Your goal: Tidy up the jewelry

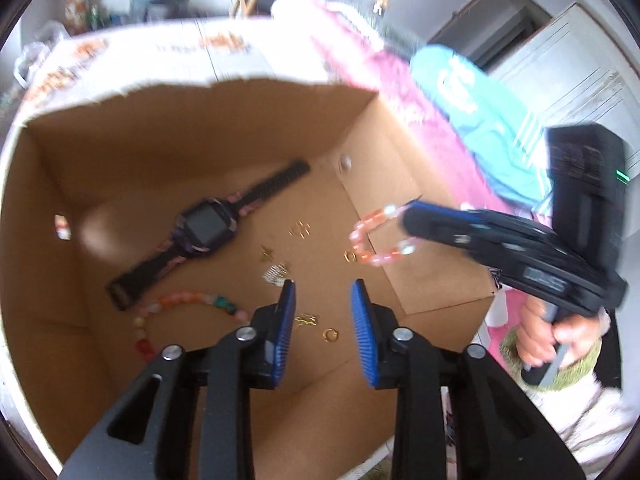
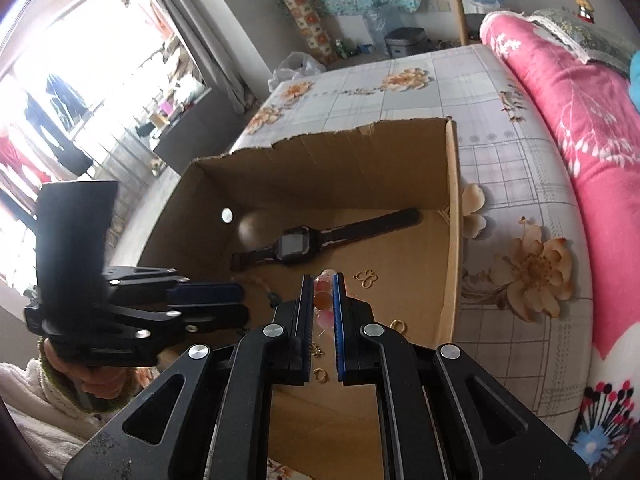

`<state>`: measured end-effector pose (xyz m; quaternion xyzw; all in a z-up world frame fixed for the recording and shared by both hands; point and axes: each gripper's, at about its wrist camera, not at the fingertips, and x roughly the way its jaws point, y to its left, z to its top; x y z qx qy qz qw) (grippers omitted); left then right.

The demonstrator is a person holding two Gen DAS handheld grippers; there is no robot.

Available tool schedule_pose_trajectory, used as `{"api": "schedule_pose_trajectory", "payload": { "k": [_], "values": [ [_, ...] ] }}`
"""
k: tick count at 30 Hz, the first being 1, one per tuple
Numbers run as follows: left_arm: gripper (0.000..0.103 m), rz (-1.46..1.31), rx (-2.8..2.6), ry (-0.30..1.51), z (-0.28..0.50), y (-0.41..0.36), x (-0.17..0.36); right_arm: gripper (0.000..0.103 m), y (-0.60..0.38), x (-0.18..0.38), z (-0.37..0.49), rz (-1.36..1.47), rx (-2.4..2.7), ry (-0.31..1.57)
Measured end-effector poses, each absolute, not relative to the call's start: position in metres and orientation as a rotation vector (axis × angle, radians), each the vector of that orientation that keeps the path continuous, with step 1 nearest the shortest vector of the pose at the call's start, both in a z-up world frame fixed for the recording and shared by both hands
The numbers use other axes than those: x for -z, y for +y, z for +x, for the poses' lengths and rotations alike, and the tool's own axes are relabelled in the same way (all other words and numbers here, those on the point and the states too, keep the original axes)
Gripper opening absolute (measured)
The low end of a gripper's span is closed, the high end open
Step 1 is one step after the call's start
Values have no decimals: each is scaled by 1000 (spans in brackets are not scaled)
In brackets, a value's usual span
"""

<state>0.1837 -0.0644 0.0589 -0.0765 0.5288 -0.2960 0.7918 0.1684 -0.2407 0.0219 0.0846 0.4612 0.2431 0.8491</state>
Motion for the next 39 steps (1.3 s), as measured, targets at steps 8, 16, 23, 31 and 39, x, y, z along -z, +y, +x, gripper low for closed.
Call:
{"api": "schedule_pose_trajectory", "payload": {
  "k": [8, 16, 23, 31, 39],
  "values": [
    [37, -168, 571, 984, 141, -18, -79, 7, -194, -4, 185, -162, -472, 1090],
    [41, -165, 544, 941, 119, -10, -75, 7, -174, 21, 181, -385, -461, 1189],
    [46, -159, 552, 911, 106, -9, -75, 9, -184, 30, 180, -322, -479, 1263],
    [54, -133, 544, 858, 95, -7, -79, 22, -199, -2, 169, -256, -447, 1196],
    [70, -104, 524, 788, 79, -5, -89, 33, -224, -39, 143, -86, -399, 1059]
  ]
}}
